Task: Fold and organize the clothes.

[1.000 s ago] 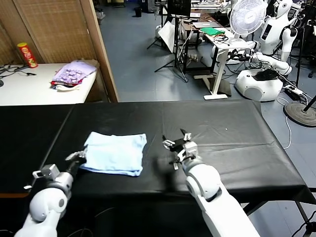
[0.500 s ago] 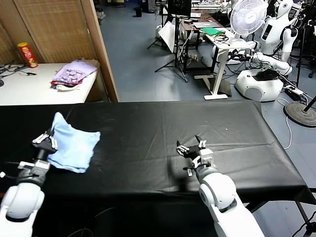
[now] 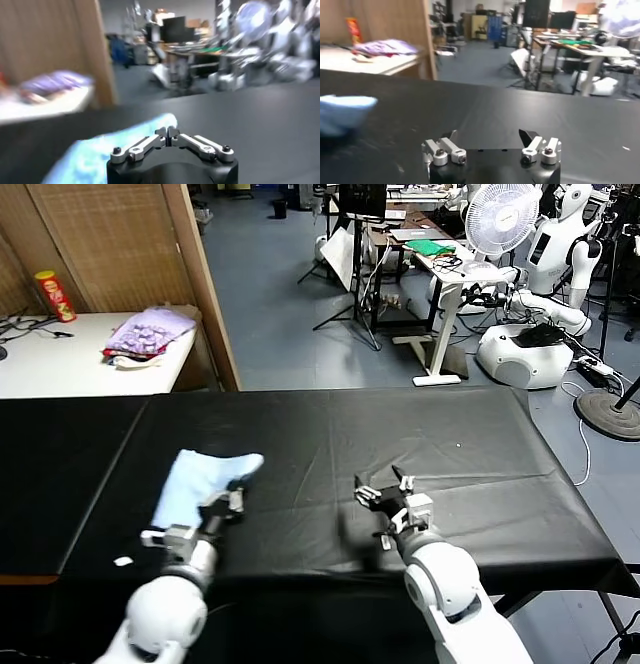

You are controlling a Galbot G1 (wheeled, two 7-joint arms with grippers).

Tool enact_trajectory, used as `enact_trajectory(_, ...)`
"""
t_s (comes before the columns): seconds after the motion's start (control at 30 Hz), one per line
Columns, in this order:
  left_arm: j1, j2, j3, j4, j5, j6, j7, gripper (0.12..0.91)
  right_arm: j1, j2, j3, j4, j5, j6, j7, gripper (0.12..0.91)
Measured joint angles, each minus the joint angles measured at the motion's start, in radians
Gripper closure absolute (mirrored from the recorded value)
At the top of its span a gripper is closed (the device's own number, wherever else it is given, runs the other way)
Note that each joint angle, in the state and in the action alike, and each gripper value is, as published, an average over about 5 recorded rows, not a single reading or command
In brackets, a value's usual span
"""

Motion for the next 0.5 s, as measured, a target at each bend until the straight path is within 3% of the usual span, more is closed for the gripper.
enact_trajectory(0.13, -0.014, -0.048, 0.063, 0.025, 0.042, -0.069, 0.063, 0.822, 0.016, -0.004, -0.030, -0.018, 0.048, -0.005, -0.030, 0.227)
enact_trajectory(0.33, -0.012, -0.061, 0.101, 0.038, 0.068, -0.192, 0.180, 0.504, 0.049, 0.012, -0.079, -0.064, 0.133, -0.031, -0.028, 0.227)
enact_trajectory(0.5, -0.009, -0.050, 0.083, 0.023, 0.016, -0.245, 0.217, 0.269, 0.087, 0.044, -0.110, -0.135, 0.207, -0.037, 0.012, 0.227)
